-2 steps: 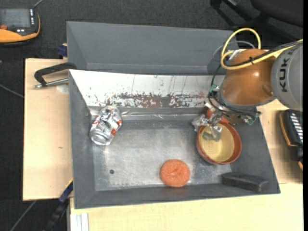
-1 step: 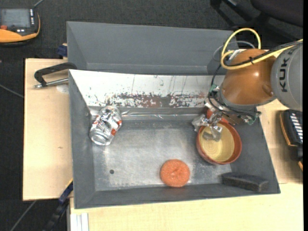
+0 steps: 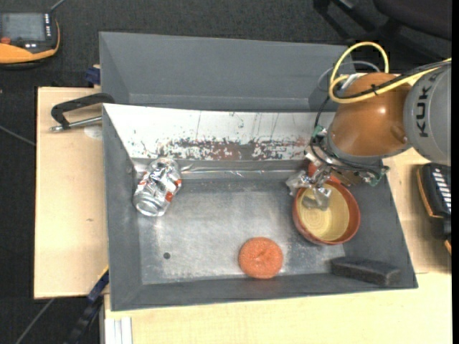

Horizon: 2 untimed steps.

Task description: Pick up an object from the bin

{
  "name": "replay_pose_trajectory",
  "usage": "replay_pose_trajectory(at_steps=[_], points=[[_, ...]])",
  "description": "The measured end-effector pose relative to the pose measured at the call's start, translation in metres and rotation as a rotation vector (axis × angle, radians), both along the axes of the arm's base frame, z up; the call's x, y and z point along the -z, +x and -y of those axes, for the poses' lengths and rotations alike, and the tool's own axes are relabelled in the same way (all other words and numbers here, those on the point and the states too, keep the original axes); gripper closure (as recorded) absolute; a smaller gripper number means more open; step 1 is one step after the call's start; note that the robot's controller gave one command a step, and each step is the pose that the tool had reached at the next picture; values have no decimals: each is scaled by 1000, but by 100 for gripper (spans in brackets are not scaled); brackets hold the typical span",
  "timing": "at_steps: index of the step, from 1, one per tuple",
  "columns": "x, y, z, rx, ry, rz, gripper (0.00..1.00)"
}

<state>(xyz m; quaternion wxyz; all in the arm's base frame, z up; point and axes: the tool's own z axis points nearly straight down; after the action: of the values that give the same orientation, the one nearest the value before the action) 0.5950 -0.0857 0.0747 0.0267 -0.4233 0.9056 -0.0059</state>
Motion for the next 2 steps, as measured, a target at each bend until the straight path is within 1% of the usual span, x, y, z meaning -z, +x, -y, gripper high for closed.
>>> replay_pose_trajectory(at_steps=[2], points=[[0,0,0,0,0,0,100]])
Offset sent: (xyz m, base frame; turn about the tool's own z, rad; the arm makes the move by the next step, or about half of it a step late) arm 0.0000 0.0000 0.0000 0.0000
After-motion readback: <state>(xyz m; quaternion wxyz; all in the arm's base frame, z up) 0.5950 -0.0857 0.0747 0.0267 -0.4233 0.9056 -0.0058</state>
